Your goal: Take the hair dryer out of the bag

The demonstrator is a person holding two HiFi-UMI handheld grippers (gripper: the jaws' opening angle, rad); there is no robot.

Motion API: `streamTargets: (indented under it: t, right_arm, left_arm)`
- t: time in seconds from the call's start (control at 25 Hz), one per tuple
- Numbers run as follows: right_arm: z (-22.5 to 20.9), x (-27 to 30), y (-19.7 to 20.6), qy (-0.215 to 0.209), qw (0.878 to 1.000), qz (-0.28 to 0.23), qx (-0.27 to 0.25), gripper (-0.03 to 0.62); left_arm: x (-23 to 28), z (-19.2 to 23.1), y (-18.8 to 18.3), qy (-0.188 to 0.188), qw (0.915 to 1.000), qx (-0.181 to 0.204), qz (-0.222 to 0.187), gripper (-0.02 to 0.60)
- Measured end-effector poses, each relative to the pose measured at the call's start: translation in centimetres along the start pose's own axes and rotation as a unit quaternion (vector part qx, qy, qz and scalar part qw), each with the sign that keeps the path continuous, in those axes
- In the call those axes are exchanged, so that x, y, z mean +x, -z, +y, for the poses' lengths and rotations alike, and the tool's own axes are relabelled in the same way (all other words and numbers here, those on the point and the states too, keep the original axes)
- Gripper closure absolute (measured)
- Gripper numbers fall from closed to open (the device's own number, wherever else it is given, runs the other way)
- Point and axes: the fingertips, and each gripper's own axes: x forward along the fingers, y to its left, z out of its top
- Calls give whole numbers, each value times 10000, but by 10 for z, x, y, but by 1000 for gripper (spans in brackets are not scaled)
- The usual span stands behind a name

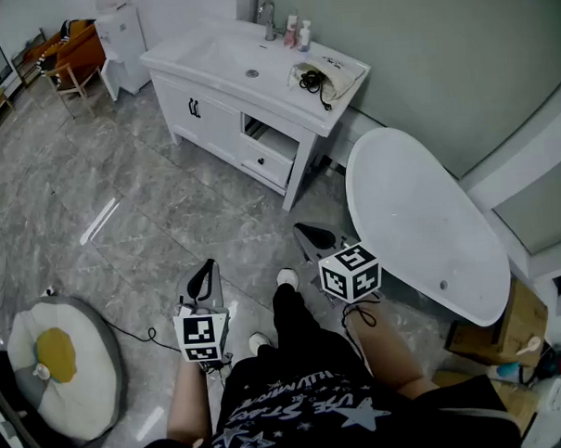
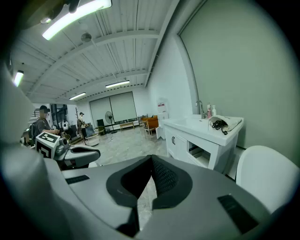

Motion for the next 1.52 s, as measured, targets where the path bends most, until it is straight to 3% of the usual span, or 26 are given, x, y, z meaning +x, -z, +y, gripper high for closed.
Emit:
streamTargets:
  t: [0.48, 0.84, 0.88, 0.96, 1.0, 1.2, 1.52]
  right_arm:
    - [13, -8, 9, 108, 9999, 106, -29, 592]
    - [19, 5, -20, 136, 9992, -375, -52, 576]
    - [16, 8, -22, 78, 9993, -372, -14, 540]
    - [9, 17, -24, 33, 9993, -372, 87, 486]
    - [5, 23, -26, 59, 9991, -390, 138, 461]
    - [-20, 65, -33, 129, 9983, -431, 371, 333]
    - [-108, 146, -75, 362, 9958, -538, 646, 270]
  left_arm:
    - [-27, -3, 6, 38, 10000, -84, 22, 558]
    - [-25, 22, -6, -245, 9995, -140, -170, 554]
    - [-21, 24, -8, -243, 9995, -125, -179, 542]
    - [-12, 28, -11, -206, 9995, -132, -193, 416]
    - [-7, 30, -11, -193, 9995, -150, -194, 385]
    - [26, 56, -10, -204, 9994, -237, -136, 290]
    - [133, 109, -32, -295, 9991, -286, -49, 250]
